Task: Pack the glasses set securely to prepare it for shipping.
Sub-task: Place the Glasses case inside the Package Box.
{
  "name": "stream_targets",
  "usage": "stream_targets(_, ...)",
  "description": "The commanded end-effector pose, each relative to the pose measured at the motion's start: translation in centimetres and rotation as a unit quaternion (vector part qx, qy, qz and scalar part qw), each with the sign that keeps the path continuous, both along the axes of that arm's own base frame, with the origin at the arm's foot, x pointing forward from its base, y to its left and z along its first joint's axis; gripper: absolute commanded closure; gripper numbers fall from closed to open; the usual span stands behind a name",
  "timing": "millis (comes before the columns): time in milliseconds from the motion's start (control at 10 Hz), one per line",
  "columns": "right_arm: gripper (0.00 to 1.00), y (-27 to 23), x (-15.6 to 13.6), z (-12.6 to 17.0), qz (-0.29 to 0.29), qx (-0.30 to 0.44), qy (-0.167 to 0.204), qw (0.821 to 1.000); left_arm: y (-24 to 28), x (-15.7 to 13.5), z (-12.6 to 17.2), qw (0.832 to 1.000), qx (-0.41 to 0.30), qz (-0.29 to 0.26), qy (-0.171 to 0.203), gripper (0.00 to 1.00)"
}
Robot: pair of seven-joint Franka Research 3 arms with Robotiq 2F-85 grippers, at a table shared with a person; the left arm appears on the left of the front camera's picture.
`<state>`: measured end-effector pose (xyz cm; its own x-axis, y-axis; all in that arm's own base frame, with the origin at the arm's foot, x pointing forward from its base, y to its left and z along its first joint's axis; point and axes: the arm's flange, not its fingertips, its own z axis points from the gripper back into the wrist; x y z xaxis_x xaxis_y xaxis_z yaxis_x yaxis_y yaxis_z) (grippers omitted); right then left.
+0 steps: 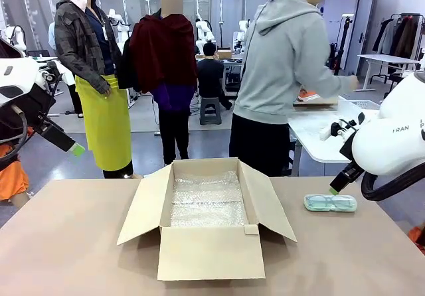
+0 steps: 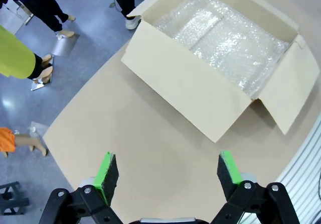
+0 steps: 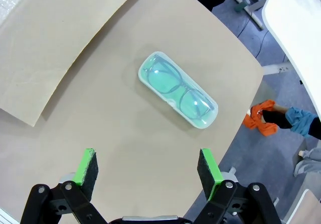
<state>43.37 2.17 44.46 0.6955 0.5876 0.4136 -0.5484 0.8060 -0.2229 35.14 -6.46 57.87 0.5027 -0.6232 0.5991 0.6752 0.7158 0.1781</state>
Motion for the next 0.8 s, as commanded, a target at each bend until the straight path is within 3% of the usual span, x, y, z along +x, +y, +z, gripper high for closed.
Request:
stream_targets(0, 0.00, 0.0, 0.0, 0.1, 0.001, 0.000, -0.001, 1.000, 0.1, 0.0, 0.0, 1.000, 0.002, -0.004, -0.003, 0.00)
stream_targets(200, 0.00, -0.8, 1.0, 1.5, 0.028, -0.031, 0.009, 0.999, 0.1, 0.0, 0.0, 1.000, 0.002, -0.004, -0.003, 0.00)
stream_targets(500, 0.00, -2.1, 5.6, 3.8, 0.171, -0.153, 0.106, 0.968, 0.1, 0.0, 0.0, 1.000, 0.002, -0.004, -0.003, 0.00)
stream_targets(700, 0.00, -2.4, 9.1, 3.5, 0.213, -0.159, 0.144, 0.953, 0.1, 0.0, 0.0, 1.000, 0.002, -0.004, -0.003, 0.00)
